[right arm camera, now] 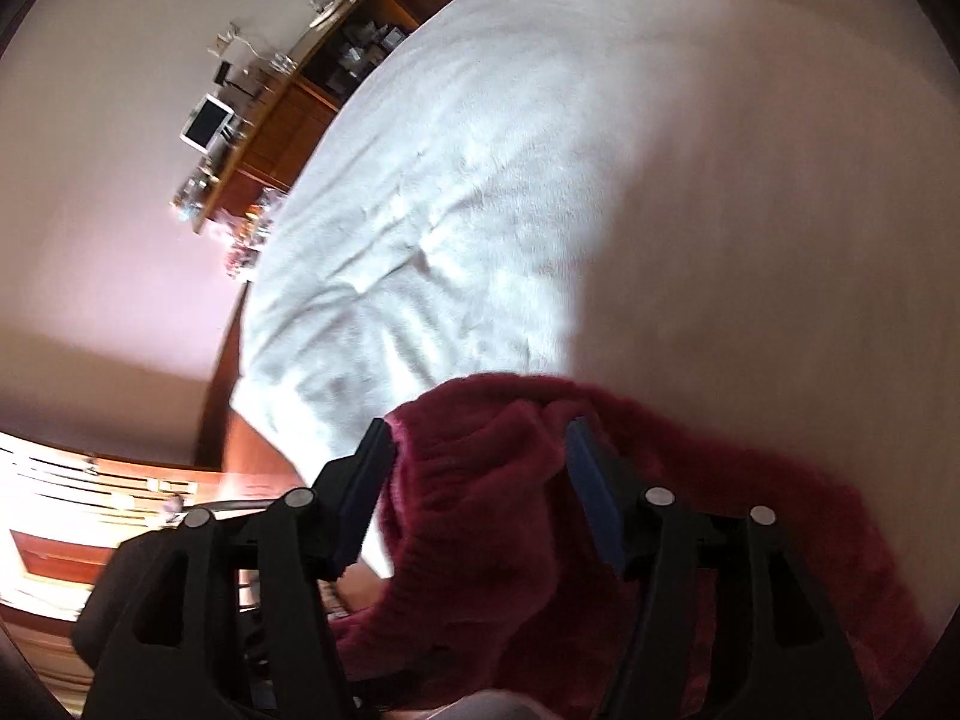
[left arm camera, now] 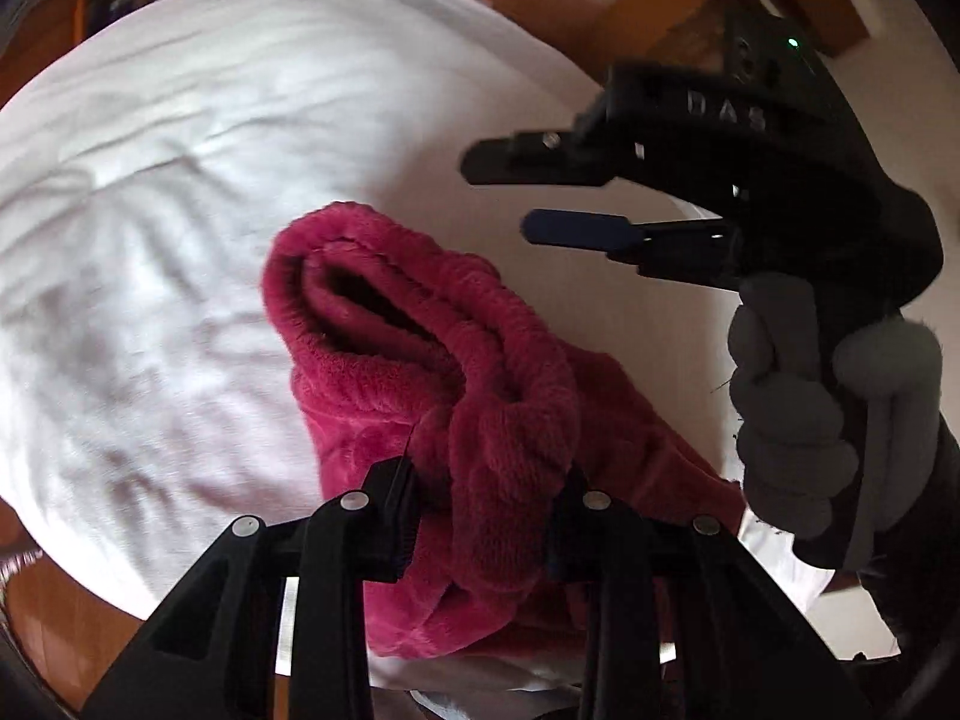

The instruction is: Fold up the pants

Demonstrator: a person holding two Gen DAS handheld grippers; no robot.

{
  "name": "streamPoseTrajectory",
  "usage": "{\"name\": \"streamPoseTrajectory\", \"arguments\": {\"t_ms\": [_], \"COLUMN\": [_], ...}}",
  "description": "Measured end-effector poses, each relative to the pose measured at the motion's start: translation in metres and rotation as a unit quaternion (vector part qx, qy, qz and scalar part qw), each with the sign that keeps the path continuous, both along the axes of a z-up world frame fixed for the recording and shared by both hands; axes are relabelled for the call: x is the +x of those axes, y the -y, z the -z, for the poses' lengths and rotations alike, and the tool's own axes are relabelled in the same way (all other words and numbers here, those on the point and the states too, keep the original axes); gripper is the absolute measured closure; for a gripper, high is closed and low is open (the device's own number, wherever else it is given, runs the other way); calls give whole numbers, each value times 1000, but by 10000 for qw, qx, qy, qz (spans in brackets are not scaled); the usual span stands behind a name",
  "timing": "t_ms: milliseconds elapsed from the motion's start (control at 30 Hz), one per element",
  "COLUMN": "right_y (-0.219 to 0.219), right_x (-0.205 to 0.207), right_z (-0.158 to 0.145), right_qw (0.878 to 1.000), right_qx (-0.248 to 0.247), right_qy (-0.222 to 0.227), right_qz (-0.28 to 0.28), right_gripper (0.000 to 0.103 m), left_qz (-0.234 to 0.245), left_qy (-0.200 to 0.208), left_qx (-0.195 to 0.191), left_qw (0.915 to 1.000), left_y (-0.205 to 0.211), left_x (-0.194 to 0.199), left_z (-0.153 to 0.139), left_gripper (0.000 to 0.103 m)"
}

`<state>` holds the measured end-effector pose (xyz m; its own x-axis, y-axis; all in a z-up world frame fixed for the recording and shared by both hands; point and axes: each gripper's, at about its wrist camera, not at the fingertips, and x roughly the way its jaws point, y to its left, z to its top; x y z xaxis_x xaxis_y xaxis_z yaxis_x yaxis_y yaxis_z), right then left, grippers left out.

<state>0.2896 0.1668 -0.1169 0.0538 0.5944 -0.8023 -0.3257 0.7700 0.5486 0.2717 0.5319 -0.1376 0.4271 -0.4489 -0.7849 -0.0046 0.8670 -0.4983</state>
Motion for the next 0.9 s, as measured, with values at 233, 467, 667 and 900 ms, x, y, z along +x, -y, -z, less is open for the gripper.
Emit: {"name": "streamPoseTrajectory", "arguments": {"t_ms": [233, 467, 667, 900], "right_y": [83, 208, 325, 427], "right_x": [-32, -74, -133, -213], "right_z": [-14, -5, 16, 46], "right_qw": [9994, 9900, 9667, 9335], "right_qx": [167, 145, 338, 539], "right_qy": [-160, -211, -486, -759], "right_qz": [269, 1385, 2490, 3463], "right_gripper": [36, 36, 36, 36], "left_qz": [502, 1129, 1853, 2889], "left_qy": [187, 378, 650, 1018], "left_qx": [59, 285, 718, 1106], "left_qw": [9985, 9925, 9779, 9455], "left_y": [61, 135, 199, 286], "left_x": [-1, -16, -30, -59], "left_z": [-19, -34, -44, -36], "left_gripper": [72, 72, 72, 72]}}
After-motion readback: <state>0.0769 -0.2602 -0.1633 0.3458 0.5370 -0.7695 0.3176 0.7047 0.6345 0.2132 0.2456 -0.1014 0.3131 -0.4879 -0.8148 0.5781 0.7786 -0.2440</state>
